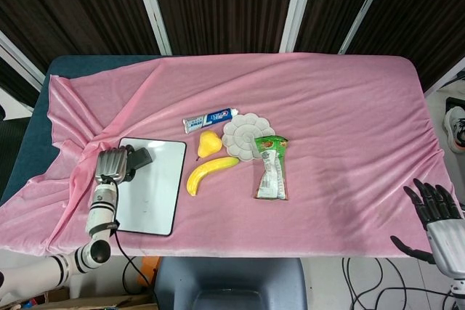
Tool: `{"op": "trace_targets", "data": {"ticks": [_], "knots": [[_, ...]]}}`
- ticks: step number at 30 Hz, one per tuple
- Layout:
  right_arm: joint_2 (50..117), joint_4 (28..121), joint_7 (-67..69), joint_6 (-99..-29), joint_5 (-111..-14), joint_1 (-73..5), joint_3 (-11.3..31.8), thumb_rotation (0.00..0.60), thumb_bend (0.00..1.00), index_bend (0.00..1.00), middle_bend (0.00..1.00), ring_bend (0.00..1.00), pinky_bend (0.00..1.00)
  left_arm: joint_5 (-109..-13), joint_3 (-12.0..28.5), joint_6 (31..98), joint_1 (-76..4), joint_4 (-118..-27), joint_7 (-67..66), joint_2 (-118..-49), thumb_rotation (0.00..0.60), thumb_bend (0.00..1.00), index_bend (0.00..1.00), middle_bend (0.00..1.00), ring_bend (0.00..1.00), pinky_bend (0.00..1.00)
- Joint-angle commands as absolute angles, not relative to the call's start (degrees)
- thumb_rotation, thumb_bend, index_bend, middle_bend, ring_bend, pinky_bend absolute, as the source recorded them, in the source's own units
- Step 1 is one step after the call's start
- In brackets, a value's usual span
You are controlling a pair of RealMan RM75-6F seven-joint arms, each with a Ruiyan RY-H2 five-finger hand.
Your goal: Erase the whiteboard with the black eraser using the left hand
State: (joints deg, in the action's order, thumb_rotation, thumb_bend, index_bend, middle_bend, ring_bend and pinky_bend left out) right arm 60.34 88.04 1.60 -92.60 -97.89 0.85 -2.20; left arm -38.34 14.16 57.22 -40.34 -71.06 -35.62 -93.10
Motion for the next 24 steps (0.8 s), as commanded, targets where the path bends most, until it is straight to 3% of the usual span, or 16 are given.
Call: {"op": "trace_targets", "data": {"ticks": [1, 9, 16, 19, 22, 24], "knots": [[60.3, 88.1, 1.5, -92.4, -97.8, 0.8, -2.2, 0.6, 0.34, 0.0, 0.0, 0.0, 0.0, -38.9, 15.0, 58.5, -40.2, -72.4, -34.6, -91.9, 0.6, 0.76, 0.61, 0.77, 0.75, 0.7], [60.4, 88.3, 1.1, -92.0, -97.9, 0.7, -2.3, 0.6, 0.34, 0.0, 0.0, 0.0, 0.0, -39.1, 16.2, 62.9, -37.7, -78.5, -33.5, -84.8, 0.6, 0.75, 0.61, 0.77, 0.73, 0.64], [60.5, 88.4, 0.6, -91.7, -98.1, 0.5, -2.4, 0.6, 0.34, 0.0, 0.0, 0.0, 0.0, -35.2, 16.3, 58.9, -36.7, -72.5, -31.5, -83.5, 0.6, 0.69, 0.57, 0.71, 0.63, 0.55], [60.7, 88.6, 0.2, -91.1, -98.0, 0.3, -2.5, 0.6, 0.34, 0.0, 0.0, 0.0, 0.0, -35.0, 15.0, 56.2, -36.3, -69.2, -30.5, -84.4, 0.6, 0.67, 0.53, 0.65, 0.6, 0.53], [60.8, 88.7, -0.2, -90.5, -98.0, 0.1, -2.5, 0.6, 0.34, 0.0, 0.0, 0.0, 0.0, -35.7, 13.9, 53.8, -36.1, -67.4, -29.5, -84.8, 0.6, 0.54, 0.41, 0.54, 0.52, 0.47], [60.8, 88.8, -0.4, -90.4, -98.0, 0.0, -2.5, 0.6, 0.34, 0.0, 0.0, 0.0, 0.0, -37.0, 13.7, 52.9, -35.7, -66.9, -27.4, -84.9, 0.6, 0.47, 0.33, 0.42, 0.4, 0.42]]}}
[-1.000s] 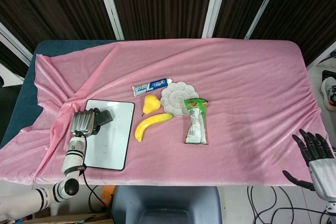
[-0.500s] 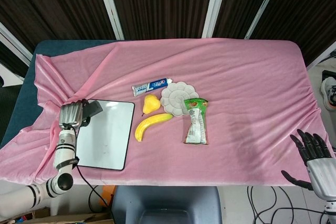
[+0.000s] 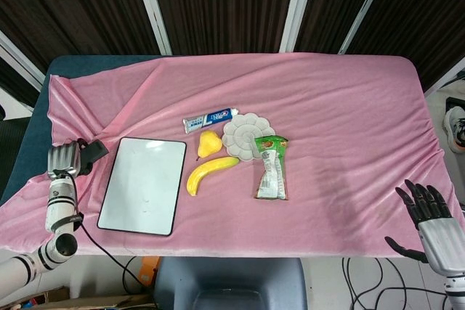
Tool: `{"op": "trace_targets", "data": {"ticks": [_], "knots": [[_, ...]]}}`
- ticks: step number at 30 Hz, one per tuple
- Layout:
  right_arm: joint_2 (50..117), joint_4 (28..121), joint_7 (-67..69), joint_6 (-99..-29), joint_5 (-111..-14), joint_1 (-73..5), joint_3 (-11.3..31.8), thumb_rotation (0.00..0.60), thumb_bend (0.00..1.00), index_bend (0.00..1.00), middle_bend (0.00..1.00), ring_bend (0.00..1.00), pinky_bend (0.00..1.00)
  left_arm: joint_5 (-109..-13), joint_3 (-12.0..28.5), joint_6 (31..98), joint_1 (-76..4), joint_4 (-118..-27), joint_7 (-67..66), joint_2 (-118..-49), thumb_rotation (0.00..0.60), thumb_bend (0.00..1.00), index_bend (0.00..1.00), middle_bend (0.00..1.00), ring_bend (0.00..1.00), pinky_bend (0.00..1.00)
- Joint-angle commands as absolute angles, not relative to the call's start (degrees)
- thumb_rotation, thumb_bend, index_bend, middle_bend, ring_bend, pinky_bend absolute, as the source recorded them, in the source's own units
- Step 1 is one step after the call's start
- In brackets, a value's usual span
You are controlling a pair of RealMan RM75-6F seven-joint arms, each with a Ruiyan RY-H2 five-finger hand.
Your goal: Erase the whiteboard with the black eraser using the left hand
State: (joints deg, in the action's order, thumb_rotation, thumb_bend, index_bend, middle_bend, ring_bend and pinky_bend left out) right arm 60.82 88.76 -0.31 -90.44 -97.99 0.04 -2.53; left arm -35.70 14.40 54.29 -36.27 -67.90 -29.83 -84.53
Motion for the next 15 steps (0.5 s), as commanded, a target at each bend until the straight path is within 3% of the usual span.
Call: {"op": "trace_targets", "data": {"ticks": [1, 5, 8, 15], "knots": [[60.8, 88.8, -0.4, -90.4, -97.9, 0.0, -2.5, 0.6, 0.34, 0.0, 0.0, 0.0, 0.0, -38.1, 13.6, 52.4, -35.5, -66.8, -26.2, -84.8, 0.6, 0.45, 0.32, 0.38, 0.35, 0.4], [60.9, 88.9, -0.6, -90.2, -97.8, -0.1, -2.5, 0.6, 0.34, 0.0, 0.0, 0.0, 0.0, -40.0, 13.0, 50.9, -35.0, -67.6, -23.9, -83.7, 0.6, 0.39, 0.14, 0.14, 0.11, 0.3], [61.0, 88.9, -0.9, -89.9, -97.9, -0.2, -2.6, 0.6, 0.34, 0.0, 0.0, 0.0, 0.0, -42.9, 12.8, 51.5, -34.0, -70.0, -21.1, -82.3, 0.6, 0.36, 0.01, 0.02, 0.01, 0.25], [61.1, 89.1, -1.5, -89.7, -97.8, -0.2, -2.7, 0.6, 0.34, 0.0, 0.0, 0.0, 0.0, -56.5, 10.6, 62.8, -28.4, -80.7, -14.0, -77.3, 0.6, 0.32, 0.0, 0.0, 0.0, 0.2]]}}
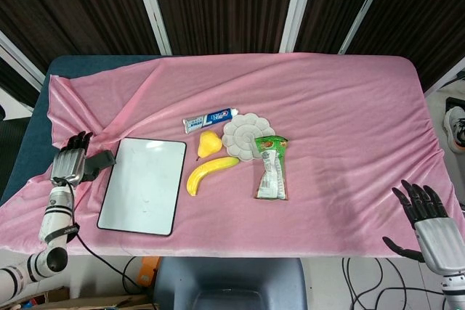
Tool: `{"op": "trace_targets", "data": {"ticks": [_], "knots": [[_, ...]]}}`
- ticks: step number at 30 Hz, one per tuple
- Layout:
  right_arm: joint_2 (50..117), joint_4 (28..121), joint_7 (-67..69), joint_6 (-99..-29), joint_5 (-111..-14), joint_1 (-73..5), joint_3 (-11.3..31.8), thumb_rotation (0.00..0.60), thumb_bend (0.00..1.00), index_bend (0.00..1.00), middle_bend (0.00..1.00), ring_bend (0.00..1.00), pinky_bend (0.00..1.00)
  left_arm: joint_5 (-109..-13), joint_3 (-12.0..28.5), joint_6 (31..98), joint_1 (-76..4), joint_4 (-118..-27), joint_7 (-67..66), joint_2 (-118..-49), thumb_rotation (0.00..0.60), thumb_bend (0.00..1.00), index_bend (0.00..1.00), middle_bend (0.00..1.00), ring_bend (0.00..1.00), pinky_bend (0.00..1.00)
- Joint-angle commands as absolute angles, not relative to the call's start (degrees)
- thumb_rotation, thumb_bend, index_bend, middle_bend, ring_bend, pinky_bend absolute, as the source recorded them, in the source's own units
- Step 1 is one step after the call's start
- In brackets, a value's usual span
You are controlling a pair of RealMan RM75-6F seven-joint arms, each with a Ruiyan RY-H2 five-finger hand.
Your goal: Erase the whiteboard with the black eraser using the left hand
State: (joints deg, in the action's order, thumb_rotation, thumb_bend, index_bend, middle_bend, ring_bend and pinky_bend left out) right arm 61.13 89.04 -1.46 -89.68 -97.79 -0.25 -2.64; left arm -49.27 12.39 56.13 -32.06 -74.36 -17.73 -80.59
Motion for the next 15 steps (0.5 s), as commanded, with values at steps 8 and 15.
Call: {"op": "trace_targets", "data": {"ticks": [8, 15], "knots": [[61.3, 89.2, -1.7, -90.0, -97.1, -0.1, -2.3, 0.6, 0.34, 0.0, 0.0, 0.0, 0.0, -81.7, -1.9, 85.6, -13.9, -91.1, -7.1, -72.6, 0.6, 0.34, 0.0, 0.0, 0.0, 0.13], [61.9, 89.3, -2.9, -91.0, -96.1, 0.5, -1.6, 0.6, 0.34, 0.0, 0.0, 0.0, 0.0, -85.6, -4.3, 85.9, -12.0, -87.8, -8.2, -74.6, 0.6, 0.33, 0.0, 0.0, 0.0, 0.09]]}}
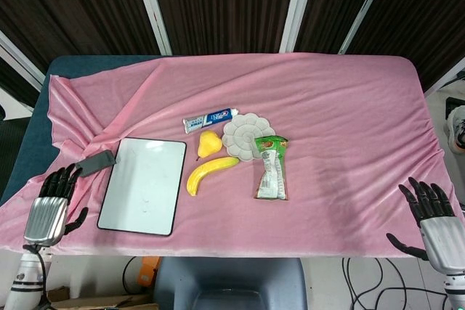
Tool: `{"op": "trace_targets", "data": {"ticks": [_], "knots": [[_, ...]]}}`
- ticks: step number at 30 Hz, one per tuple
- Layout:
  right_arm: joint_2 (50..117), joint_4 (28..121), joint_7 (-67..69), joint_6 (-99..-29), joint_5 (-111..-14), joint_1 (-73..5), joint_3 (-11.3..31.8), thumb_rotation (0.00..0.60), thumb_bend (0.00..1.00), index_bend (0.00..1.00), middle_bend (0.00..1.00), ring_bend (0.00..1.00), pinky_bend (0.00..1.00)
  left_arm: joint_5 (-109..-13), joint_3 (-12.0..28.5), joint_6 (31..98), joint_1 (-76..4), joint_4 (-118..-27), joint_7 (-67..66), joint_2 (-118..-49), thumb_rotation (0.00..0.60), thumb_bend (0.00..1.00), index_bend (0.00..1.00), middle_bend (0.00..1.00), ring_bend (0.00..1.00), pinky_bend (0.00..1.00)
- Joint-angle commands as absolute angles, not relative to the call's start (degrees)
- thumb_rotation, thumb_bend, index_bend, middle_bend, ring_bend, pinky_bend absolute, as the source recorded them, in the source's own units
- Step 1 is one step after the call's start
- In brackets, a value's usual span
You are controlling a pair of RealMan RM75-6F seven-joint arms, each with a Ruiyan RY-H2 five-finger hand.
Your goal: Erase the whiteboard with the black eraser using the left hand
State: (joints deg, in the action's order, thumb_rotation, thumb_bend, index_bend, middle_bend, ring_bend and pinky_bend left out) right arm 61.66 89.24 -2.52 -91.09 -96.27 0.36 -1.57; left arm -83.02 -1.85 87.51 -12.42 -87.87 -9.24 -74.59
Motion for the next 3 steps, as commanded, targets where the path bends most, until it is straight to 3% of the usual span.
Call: {"op": "trace_targets", "data": {"ticks": [1, 3], "knots": [[61.9, 89.3, -3.2, -90.9, -96.2, 0.5, -1.7, 0.6, 0.34, 0.0, 0.0, 0.0, 0.0, -85.5, -4.4, 84.7, -12.2, -87.8, -8.2, -74.1, 0.6, 0.33, 0.0, 0.0, 0.0, 0.09], [62.1, 89.3, -3.7, -90.6, -96.1, 0.4, -1.7, 0.6, 0.34, 0.0, 0.0, 0.0, 0.0, -84.7, -4.2, 83.2, -12.4, -88.3, -8.3, -73.5, 0.6, 0.33, 0.0, 0.0, 0.0, 0.09]]}}
